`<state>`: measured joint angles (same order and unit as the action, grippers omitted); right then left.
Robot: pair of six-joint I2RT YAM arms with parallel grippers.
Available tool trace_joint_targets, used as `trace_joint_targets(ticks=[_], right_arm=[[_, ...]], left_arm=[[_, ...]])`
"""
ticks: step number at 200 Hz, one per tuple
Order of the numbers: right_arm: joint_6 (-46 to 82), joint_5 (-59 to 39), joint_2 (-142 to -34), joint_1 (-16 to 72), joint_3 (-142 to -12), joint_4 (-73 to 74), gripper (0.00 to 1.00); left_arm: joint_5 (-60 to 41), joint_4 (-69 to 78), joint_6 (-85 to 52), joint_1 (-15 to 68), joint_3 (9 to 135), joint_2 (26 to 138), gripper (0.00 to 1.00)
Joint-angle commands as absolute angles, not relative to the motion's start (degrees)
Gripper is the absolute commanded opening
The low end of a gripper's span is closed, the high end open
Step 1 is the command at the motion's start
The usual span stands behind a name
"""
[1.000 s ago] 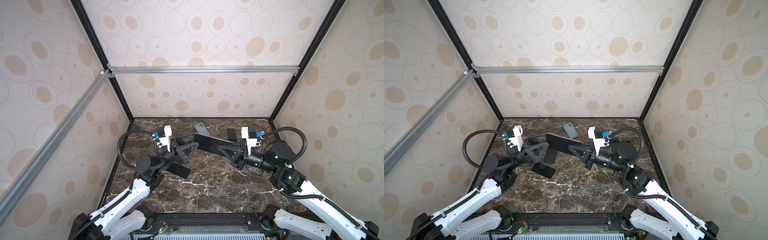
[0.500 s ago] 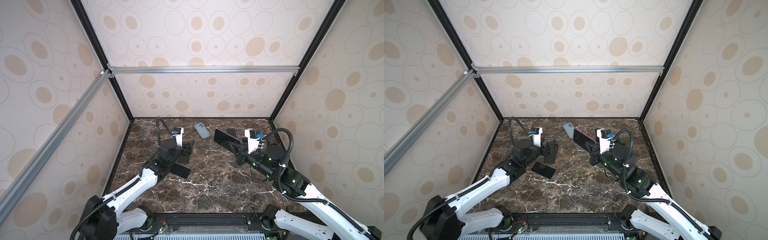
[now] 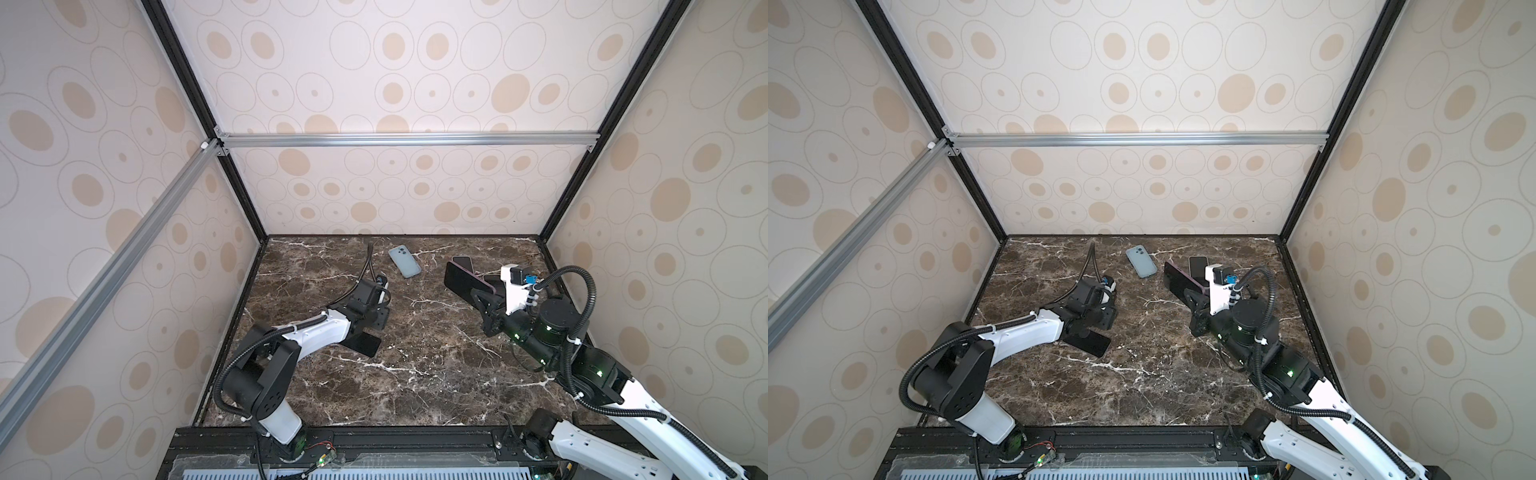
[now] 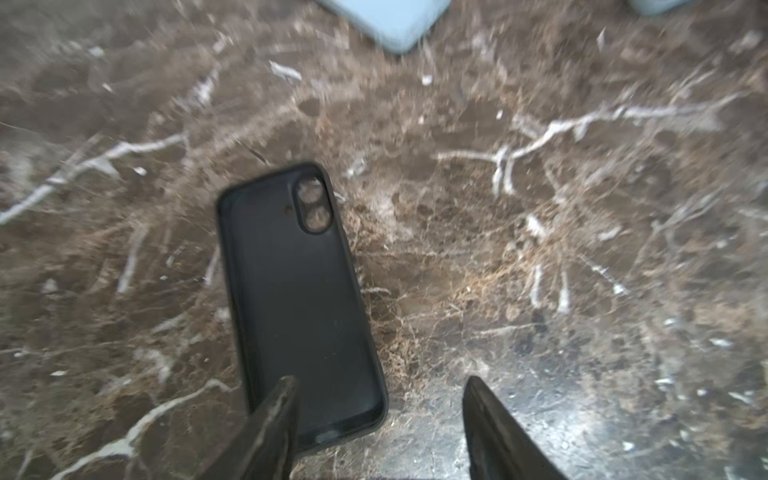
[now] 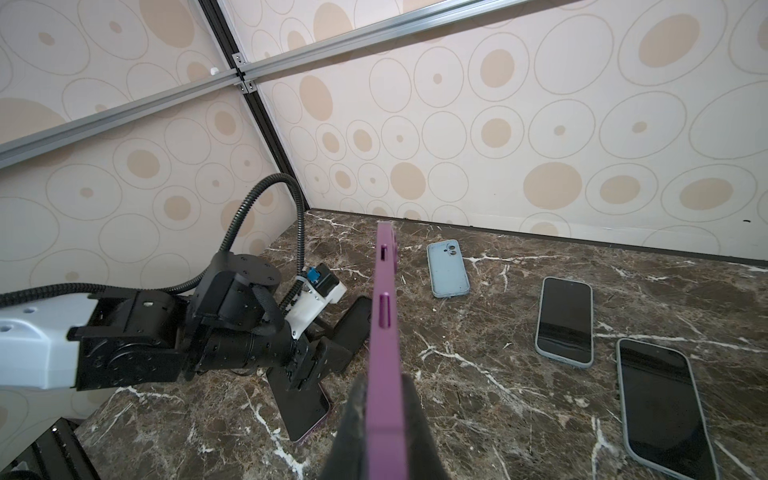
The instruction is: Put the phone into the phone case
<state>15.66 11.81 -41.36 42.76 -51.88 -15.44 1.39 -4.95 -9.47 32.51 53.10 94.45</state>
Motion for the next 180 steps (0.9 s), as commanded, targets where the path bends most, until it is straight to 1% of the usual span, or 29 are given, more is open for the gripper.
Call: trace_joint_targets(ticks=[1,18,40,51,60,88,99,109,128,141,161,180], right_arm=[[14.76,12.82,-39.23,42.7,-50.83,-13.27,0.0],[15.03,13.19,-38.35,42.7,-50.02,-13.47,0.0],[15.25,13.88,-37.33,42.71,-49.23,-13.87,0.0],[15.31,14.27,-36.88,42.65,-48.99,-14.14,0.0],[15.33,14.41,-36.59,42.71,-48.8,-14.23,0.0],[15.25,15.08,-35.93,42.68,-48.52,-14.64,0.0],[15.23,15.22,-35.96,42.7,-48.4,-14.61,0.0],[15.21,15.25,-35.99,42.69,-48.26,-14.68,0.0],[15.2,15.44,-36.12,42.7,-48.17,-14.33,0.0],[15.13,15.5,-36.34,42.71,-48.17,-14.15,0.0],[15.06,15.57,-36.56,42.74,-48.58,-13.97,0.0],[14.78,15.69,-36.61,42.71,-48.89,-14.14,0.0]], left_arm=[[0.8,-10.11,-7.38,32.09,56.85,97.31,0.59],[0.53,-11.65,-7.29,32.15,57.54,99.35,0.58],[-0.48,-13.52,-7.12,32.15,58.64,101.55,0.53],[-0.89,-14.54,-7.21,32.12,59.33,102.57,0.46],[-1.84,-15.42,-7.29,32.11,60.06,103.45,0.37],[-5.19,-17.18,-9.08,32.23,61.53,105.02,0.26],[-7.62,-17.57,-10.46,32.24,62.17,105.27,0.26],[-10.24,-17.11,-12.02,32.35,62.4,105.04,0.29],[-15.41,-14.52,-15.43,33.09,62.16,104.33,0.37],[-19.23,-12.37,-18.47,33.94,62.44,104.77,0.4],[-25.56,-6.37,-24.97,35.51,62.5,106.6,0.44],[-30.52,0.2,-30.39,37.53,63.06,109.11,0.46]])
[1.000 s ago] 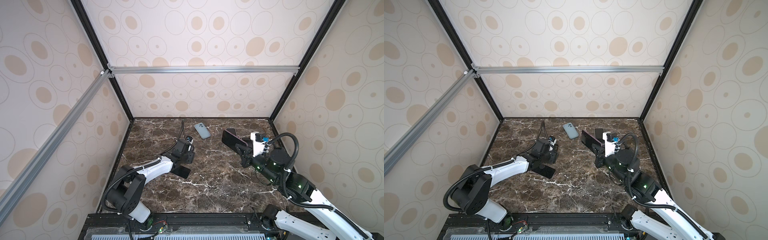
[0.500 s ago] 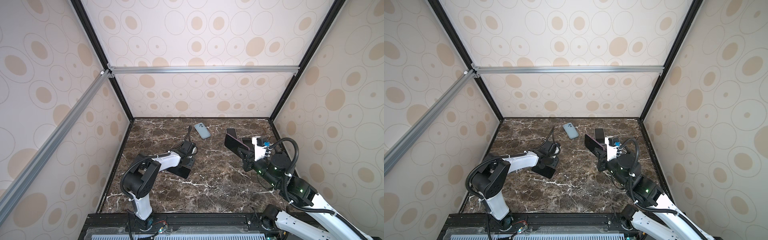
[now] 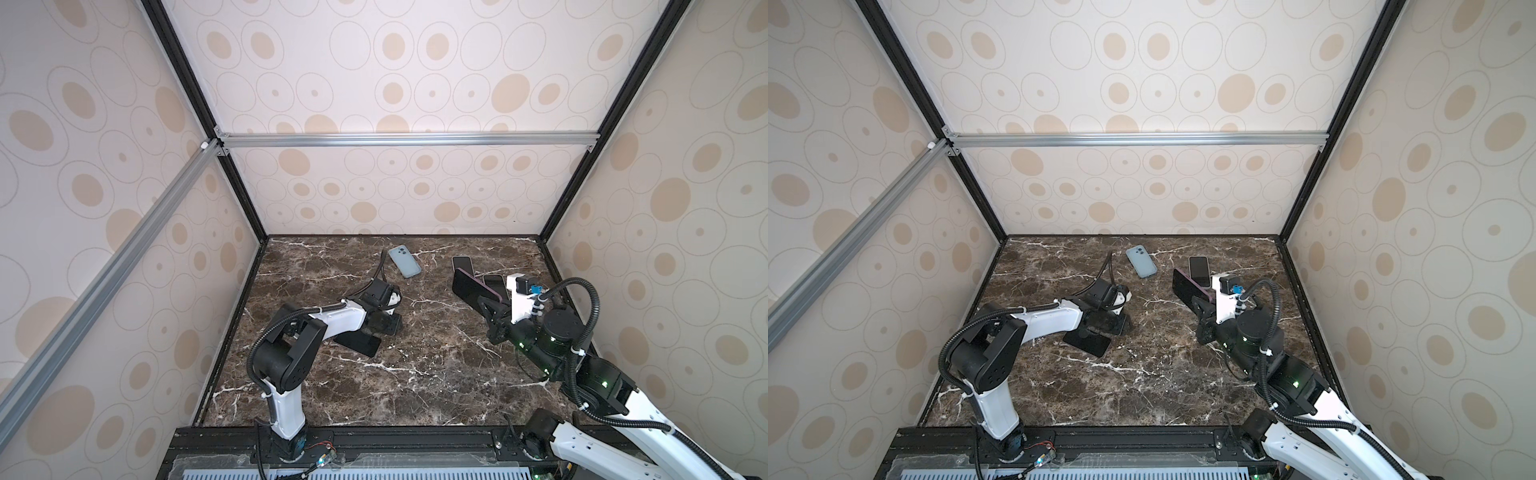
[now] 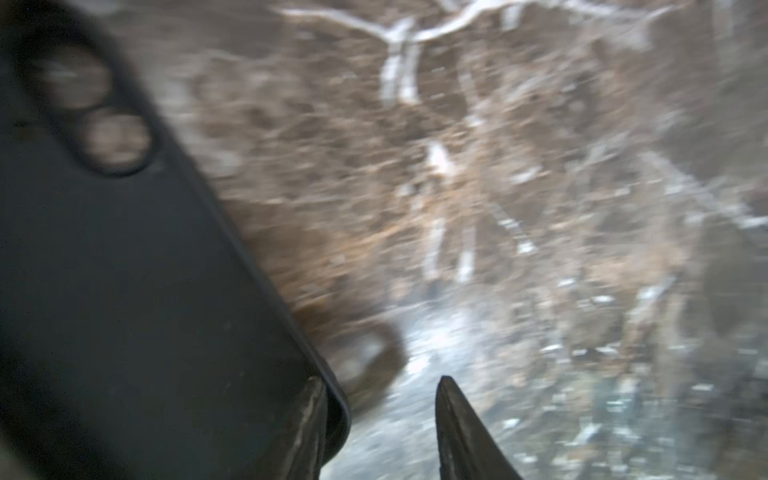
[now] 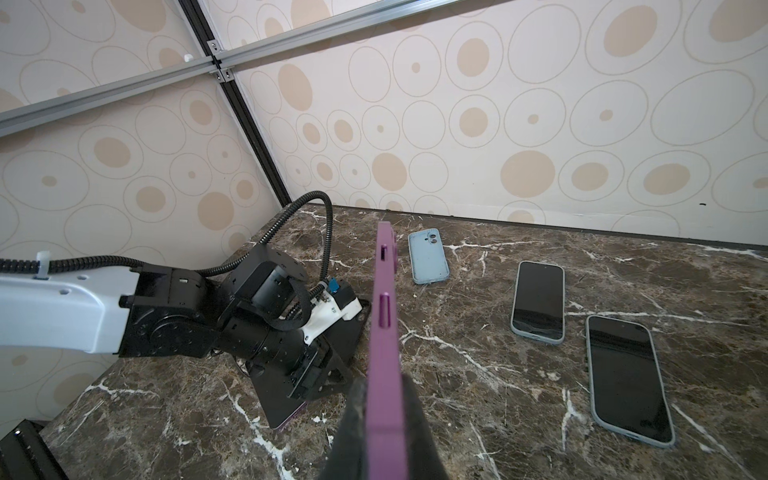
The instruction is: Put the phone into the phone case
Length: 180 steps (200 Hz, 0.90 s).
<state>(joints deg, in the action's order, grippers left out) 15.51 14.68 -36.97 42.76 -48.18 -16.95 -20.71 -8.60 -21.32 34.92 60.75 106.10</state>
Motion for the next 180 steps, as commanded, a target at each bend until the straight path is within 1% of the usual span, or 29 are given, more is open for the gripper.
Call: trace_joint_targets(ticks=[1,24,45,65,70,85,107,136,180], right_arm=[[14.77,15.67,-36.63,42.71,-48.96,-14.14,0.0],[14.79,15.9,-36.56,42.71,-49.56,-14.97,0.0],[14.99,15.99,-36.2,42.65,-49.68,-15.8,0.0],[15.19,16.22,-35.61,42.71,-49.83,-16.32,0.0],[15.16,16.33,-35.47,42.71,-49.83,-16.39,0.0],[15.21,16.63,-35.15,42.73,-49.9,-16.72,0.0],[15.21,17.02,-34.98,42.7,-49.93,-16.73,0.0],[15.18,16.77,-35.41,42.69,-50.29,-16.43,0.0],[15.46,16.17,-35.71,42.71,-51.24,-18.08,0.0]], left_arm=[[-30.64,0.45,-30.57,37.7,63.17,109.31,0.46],[-31.51,2.13,-33.27,40.15,67.65,112.84,0.48],[-31.25,3.84,-34.31,40.82,70.22,113.38,0.5],[-27.28,0.4,-31.23,40.47,73.02,112.81,0.51],[-24.67,-0.87,-29.91,40.28,73.7,112.64,0.52],[-21.16,-4.43,-26.74,39.23,75.32,112.29,0.53],[-15.78,-8.15,-21.98,37.4,77.03,112.79,0.52],[-8.59,-12.17,-18.48,33.85,80.9,115.63,0.48],[-4.58,-12.61,-14.15,31.8,86.21,119.89,0.44]])
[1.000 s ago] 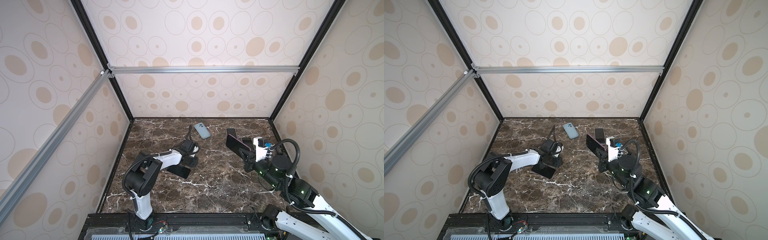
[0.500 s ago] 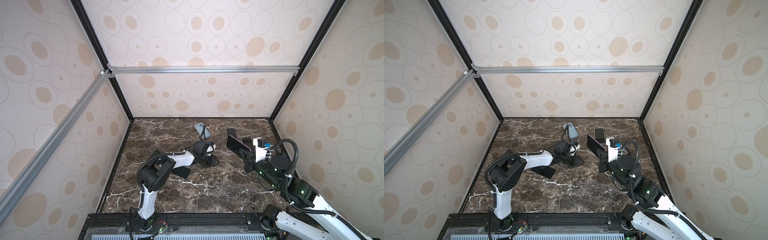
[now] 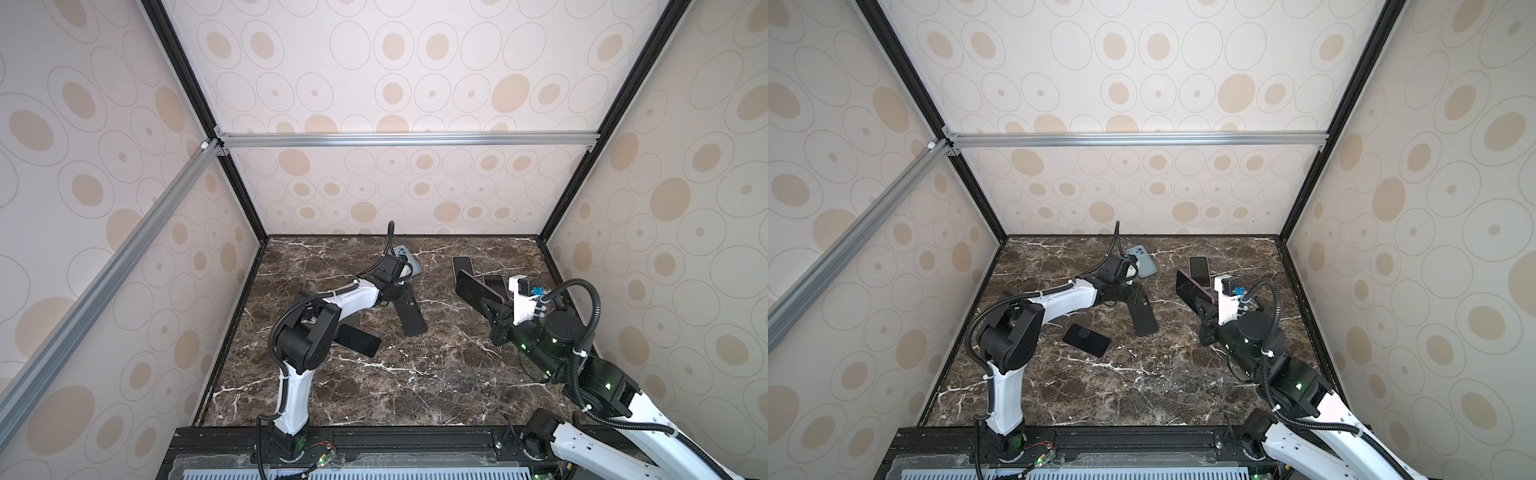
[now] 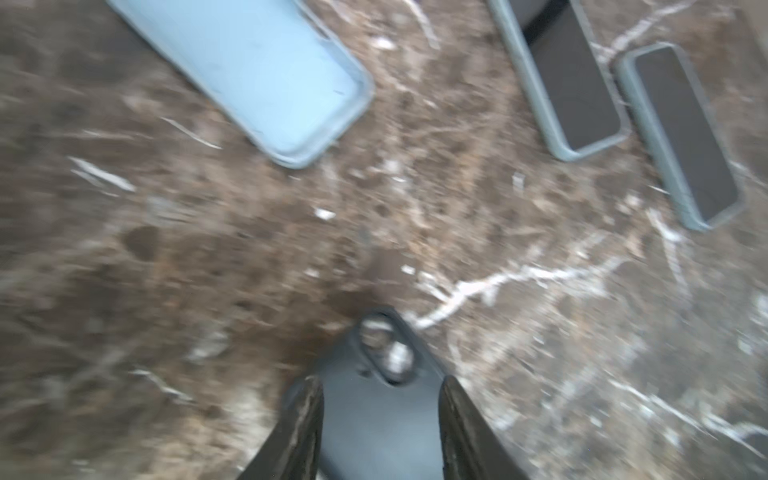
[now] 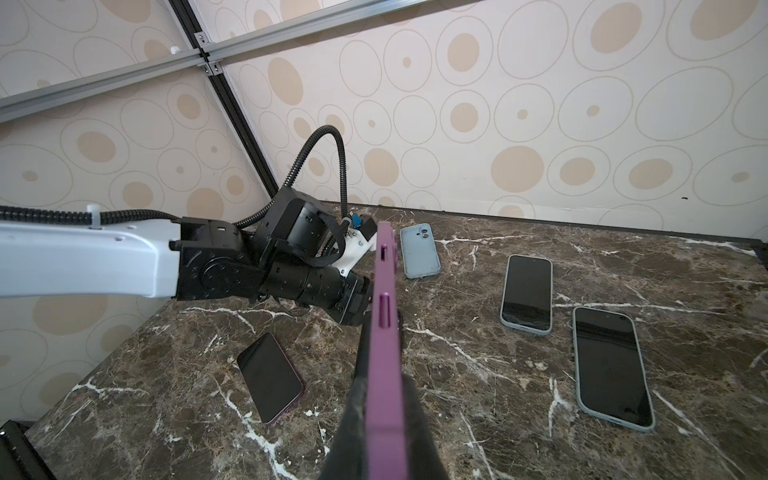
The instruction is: Put the phone into the phone case
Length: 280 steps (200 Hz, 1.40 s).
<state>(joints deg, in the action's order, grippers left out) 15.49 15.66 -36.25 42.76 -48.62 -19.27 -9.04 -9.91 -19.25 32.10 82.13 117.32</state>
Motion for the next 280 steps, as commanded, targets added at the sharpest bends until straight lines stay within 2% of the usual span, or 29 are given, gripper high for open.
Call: trace_joint_targets(ticks=[1,38,64,156,217,280], right_arm=[[15.47,16.22,-35.74,42.71,-51.2,-18.09,0.0],[15.65,17.15,-34.51,42.7,-51.23,-19.28,0.0],[15.73,18.25,-33.76,42.68,-50.98,-20.04,0.0],[15.91,16.83,-35.28,42.69,-50.44,-19.29,0.0],[16.09,17.04,-35.58,42.67,-49.48,-18.46,0.0],[16.13,16.09,-37.87,42.71,-49.53,-16.81,0.0]], left_arm=[[-4.49,-12.68,-14.06,31.81,86.26,120.11,0.44],[-3.77,-16.59,-13.15,31.72,90.58,124.37,0.4],[-4.31,-14.53,-14.65,31.78,86.71,123.0,0.37],[-0.95,-13.03,-19.92,32.0,70.42,112.33,0.37],[-8.13,-9.71,-26.5,36.85,58.26,105.07,0.38],[-14.61,-5.44,-36.2,44.19,51.14,99.88,0.39]])
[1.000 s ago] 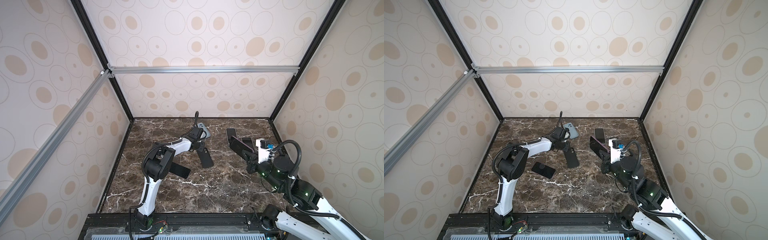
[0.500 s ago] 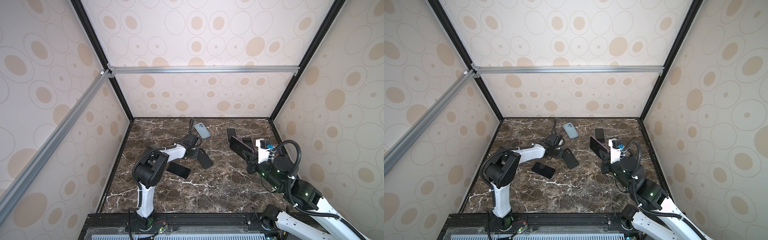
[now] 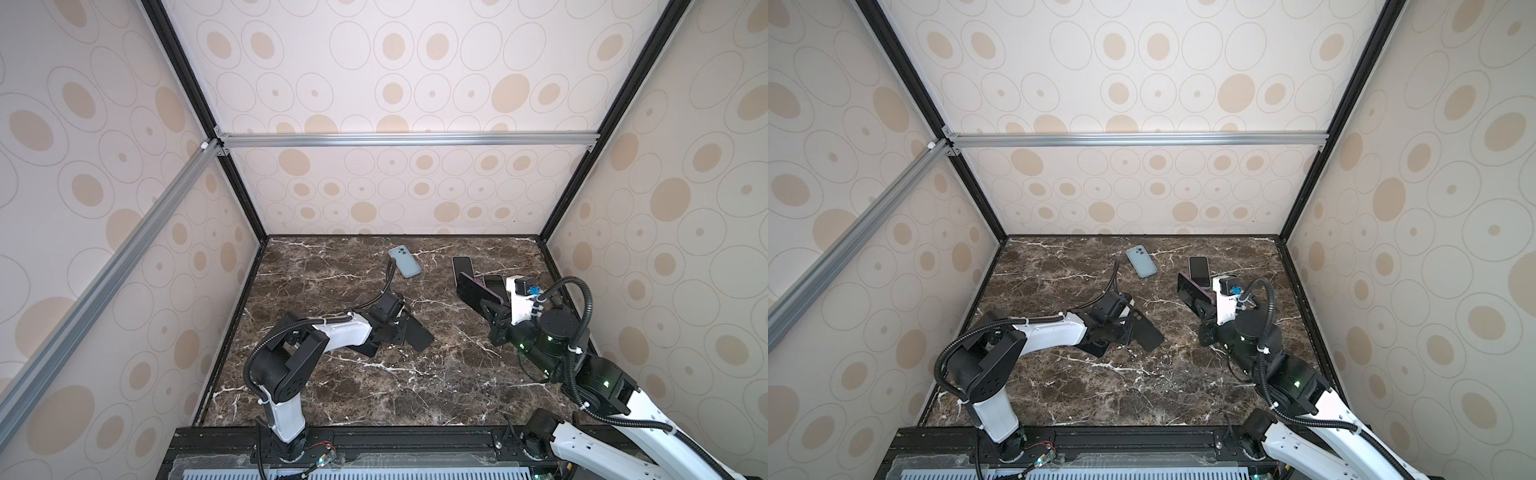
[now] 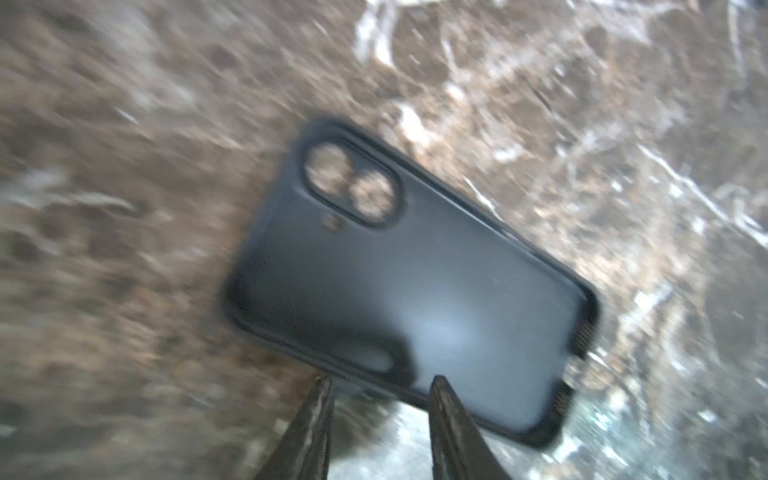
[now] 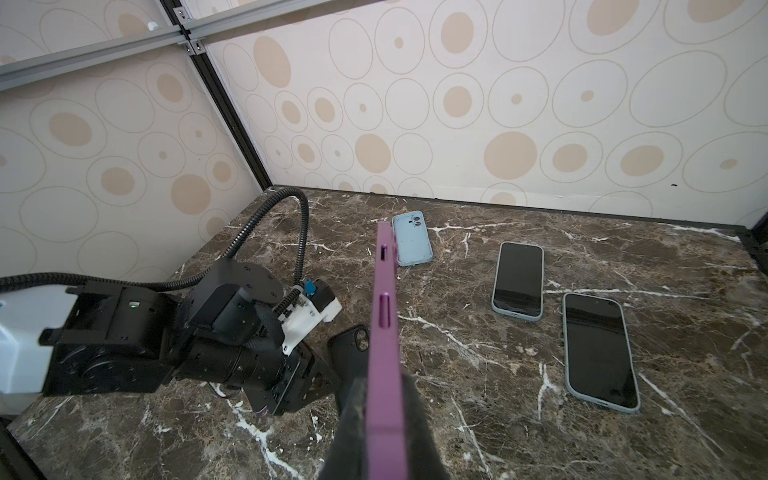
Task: Put the phone into the phone case
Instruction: 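Drag the black case toward the right gripper with the left gripper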
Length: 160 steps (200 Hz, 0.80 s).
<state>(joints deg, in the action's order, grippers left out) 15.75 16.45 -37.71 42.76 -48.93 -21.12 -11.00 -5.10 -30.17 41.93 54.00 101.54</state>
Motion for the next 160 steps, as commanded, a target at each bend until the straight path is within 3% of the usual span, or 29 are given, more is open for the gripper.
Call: trace_joint_targets(ticks=[1,53,160], right_arm=[[16.2,16.09,-37.87,42.67,-49.51,-16.75,0.0],[17.65,15.68,-39.55,42.71,-49.15,-17.82,0.0],[18.37,17.68,-37.0,42.71,-48.22,-18.94,0.0]], left_arm=[[-14.69,-5.31,-36.42,44.33,51.06,99.78,0.39],[-17.9,-2.44,-39.27,46.75,50.49,94.27,0.4],[-21.05,-3.05,-38.83,47.11,54.27,98.98,0.4]])
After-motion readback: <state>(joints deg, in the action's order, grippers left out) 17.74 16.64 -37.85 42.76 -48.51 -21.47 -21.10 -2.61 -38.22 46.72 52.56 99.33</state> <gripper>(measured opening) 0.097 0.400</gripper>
